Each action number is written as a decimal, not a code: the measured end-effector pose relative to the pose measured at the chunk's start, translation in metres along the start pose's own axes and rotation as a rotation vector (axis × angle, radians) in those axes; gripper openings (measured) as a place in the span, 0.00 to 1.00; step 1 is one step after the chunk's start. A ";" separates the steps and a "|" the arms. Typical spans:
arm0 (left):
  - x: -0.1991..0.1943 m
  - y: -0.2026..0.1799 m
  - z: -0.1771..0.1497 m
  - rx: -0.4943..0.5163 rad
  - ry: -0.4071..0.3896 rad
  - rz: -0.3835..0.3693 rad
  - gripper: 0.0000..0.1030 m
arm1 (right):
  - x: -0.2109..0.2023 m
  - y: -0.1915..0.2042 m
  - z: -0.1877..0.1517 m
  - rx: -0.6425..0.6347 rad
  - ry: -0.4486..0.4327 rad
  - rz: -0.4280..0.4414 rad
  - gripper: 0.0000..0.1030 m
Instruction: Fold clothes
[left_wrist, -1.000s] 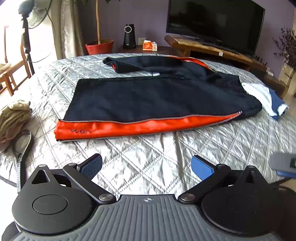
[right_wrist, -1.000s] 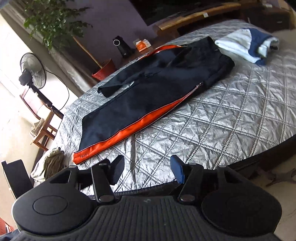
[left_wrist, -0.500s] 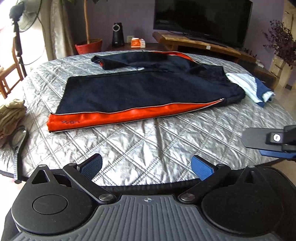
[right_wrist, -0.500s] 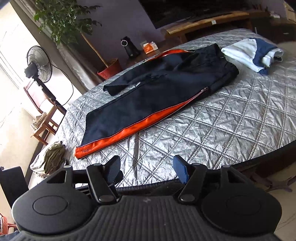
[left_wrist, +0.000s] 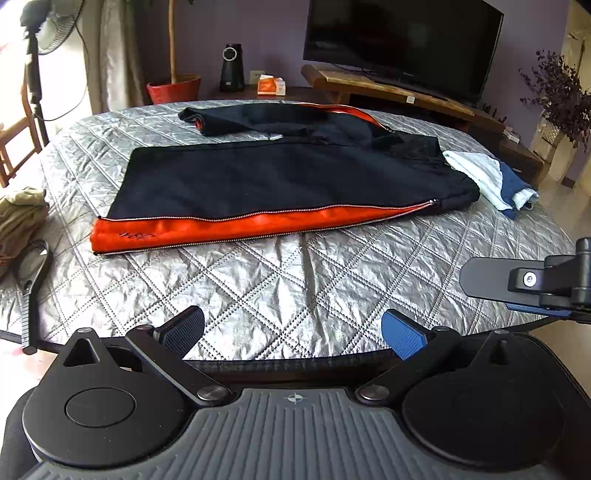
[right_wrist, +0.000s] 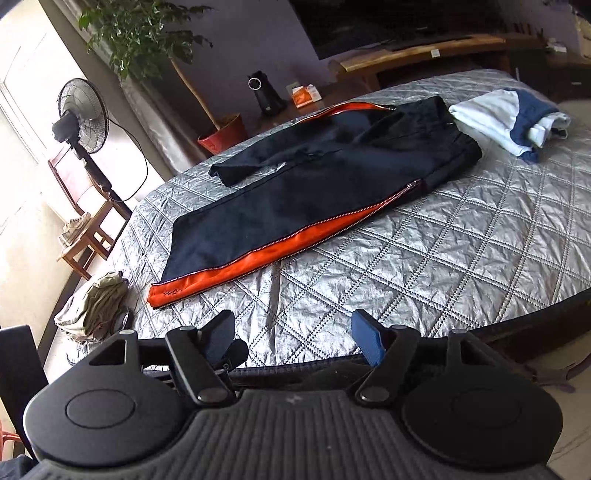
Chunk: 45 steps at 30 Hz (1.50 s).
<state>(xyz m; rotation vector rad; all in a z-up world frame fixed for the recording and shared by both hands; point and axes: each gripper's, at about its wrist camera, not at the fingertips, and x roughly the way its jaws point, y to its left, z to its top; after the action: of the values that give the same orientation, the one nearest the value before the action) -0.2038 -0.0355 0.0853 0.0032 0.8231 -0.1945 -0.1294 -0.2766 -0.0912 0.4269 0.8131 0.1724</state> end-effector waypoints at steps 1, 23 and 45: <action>0.000 0.000 0.000 0.003 0.000 0.003 1.00 | 0.000 0.000 0.000 0.000 0.000 0.000 0.65; 0.008 -0.005 0.000 0.012 0.001 0.043 1.00 | 0.003 0.003 0.000 -0.001 0.001 0.024 0.68; 0.022 0.010 0.001 -0.067 0.003 0.102 1.00 | -0.013 -0.034 -0.003 0.287 -0.130 0.097 0.80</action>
<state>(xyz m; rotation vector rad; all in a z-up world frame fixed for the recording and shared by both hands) -0.1867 -0.0293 0.0698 -0.0176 0.8303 -0.0707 -0.1409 -0.3104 -0.0988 0.7418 0.6907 0.1165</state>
